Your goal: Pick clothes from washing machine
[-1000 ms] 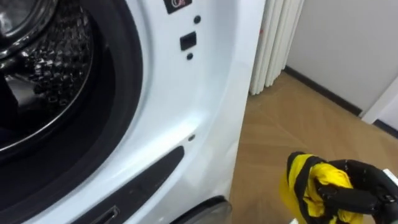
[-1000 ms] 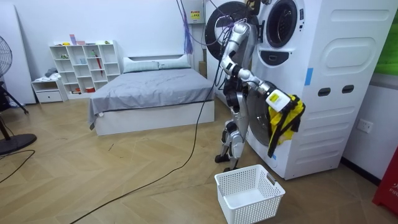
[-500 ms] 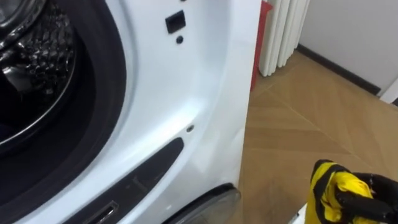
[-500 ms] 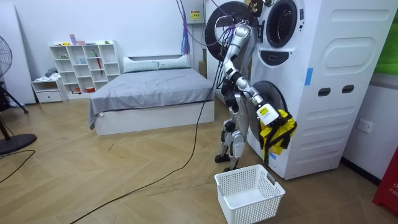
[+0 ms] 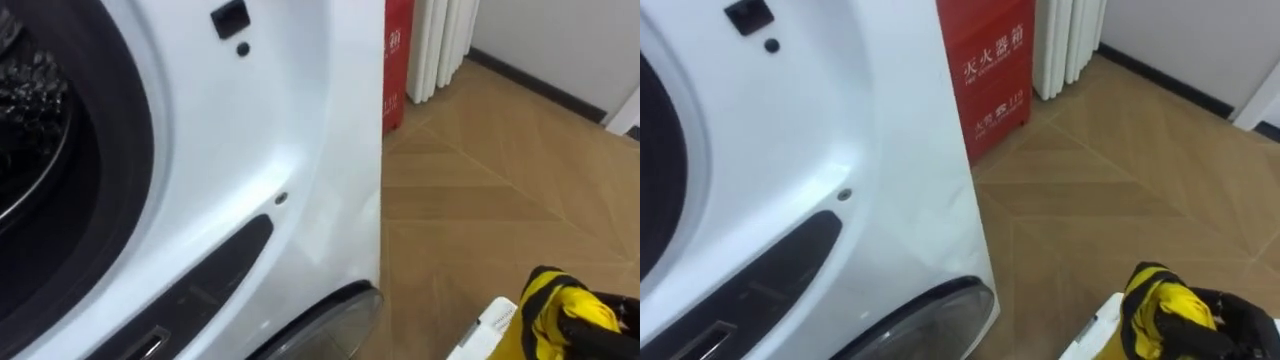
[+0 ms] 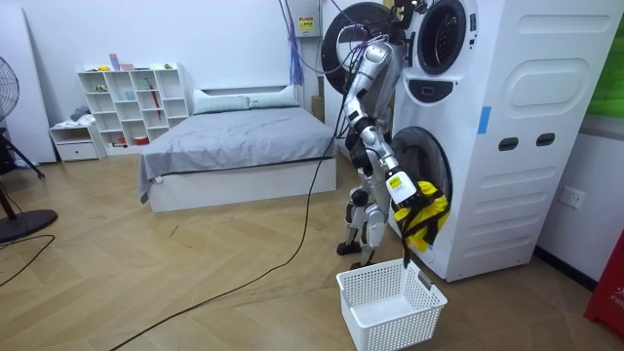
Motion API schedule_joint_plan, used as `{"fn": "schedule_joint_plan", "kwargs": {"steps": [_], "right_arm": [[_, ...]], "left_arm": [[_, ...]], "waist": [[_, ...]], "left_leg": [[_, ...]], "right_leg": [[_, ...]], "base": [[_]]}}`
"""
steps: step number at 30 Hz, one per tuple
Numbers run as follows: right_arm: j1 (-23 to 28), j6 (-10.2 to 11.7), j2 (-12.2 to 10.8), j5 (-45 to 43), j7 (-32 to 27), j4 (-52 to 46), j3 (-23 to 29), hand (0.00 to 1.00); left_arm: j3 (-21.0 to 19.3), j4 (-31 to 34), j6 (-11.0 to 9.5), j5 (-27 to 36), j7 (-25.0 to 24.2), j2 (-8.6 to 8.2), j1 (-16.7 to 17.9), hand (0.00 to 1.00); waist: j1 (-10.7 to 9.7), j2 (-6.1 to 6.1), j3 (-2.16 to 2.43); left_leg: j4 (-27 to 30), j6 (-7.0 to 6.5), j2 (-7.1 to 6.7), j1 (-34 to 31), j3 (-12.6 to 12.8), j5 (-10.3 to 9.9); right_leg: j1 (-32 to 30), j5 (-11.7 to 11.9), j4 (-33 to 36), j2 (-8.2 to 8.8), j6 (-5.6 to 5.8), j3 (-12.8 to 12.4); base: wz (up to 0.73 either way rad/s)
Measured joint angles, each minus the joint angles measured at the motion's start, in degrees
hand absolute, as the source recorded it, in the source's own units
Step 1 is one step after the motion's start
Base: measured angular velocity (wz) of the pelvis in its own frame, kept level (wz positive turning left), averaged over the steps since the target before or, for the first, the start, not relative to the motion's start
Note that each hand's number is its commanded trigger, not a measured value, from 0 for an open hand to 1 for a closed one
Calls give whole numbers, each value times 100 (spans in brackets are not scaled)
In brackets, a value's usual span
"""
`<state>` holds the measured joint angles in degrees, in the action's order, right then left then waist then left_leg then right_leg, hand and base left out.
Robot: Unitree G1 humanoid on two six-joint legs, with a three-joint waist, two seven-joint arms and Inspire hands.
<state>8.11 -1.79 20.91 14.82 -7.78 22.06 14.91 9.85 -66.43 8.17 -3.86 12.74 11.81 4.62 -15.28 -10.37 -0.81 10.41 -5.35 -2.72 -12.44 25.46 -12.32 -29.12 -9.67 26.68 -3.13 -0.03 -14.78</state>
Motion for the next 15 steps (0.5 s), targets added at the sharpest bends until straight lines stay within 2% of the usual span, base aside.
{"fn": "schedule_joint_plan", "kwargs": {"steps": [2, 4, 5, 6, 7, 8, 9, 15], "right_arm": [[-1, 0, -1, 0, -28, 33, -3, 100], [-4, 0, -4, -2, -33, 54, -12, 99], [-3, 0, -6, -2, -32, 55, -14, 91], [-3, 0, -6, -2, -34, 60, -14, 53], [-6, 0, -6, -5, -39, 72, -13, 29], [-23, 0, -6, -22, -52, 95, -13, 7], [-30, 0, -6, -41, -72, 102, -13, 0], [-77, 48, -5, -144, -94, 246, -13, 0]], "left_arm": [[2, -2, 3, 40, 0, -32, 1, 0], [47, -3, 4, 197, 0, -44, 1, 0], [52, -8, 7, 225, 0, -50, 2, 0], [52, -9, 8, 229, 0, -51, 3, 0], [52, -9, 8, 250, 0, -51, 3, 0], [52, -9, 8, 263, 0, -53, 3, 0], [52, -8, 8, 267, -2, -58, 3, 0], [62, -2, 9, 321, -5, -85, -7, 0]], "waist": [[2, -43, -23], [4, -78, -25], [7, -93, -24], [7, -98, -22], [8, -107, -23], [8, -123, -19], [8, -135, -18], [9, -197, -15]], "left_leg": [[-14, -1, -7, 0, 40, 0], [-31, -1, -12, -7, 77, 0], [-37, -2, -13, -21, 94, 1], [-38, -3, -13, -29, 97, 1], [-37, -6, -11, -45, 99, 4], [-36, -6, -10, -58, 98, 4], [-36, -6, -9, -66, 96, 4], [-33, -9, -24, -138, 93, 5]], "right_leg": [[-15, 2, 6, 0, 8, -30], [-73, 4, 14, 0, 13, -69], [-91, 5, 21, -5, 14, -84], [-91, 5, 25, -6, 14, -87], [-97, 5, 27, -9, 14, -88], [-107, 5, 27, -10, 14, -86], [-114, 5, 27, -9, 14, -83], [-206, -28, 88, 2, 13, -77]], "base": [[-10], [-10], [-8], [-4], [0], [0], [0], [0]]}}
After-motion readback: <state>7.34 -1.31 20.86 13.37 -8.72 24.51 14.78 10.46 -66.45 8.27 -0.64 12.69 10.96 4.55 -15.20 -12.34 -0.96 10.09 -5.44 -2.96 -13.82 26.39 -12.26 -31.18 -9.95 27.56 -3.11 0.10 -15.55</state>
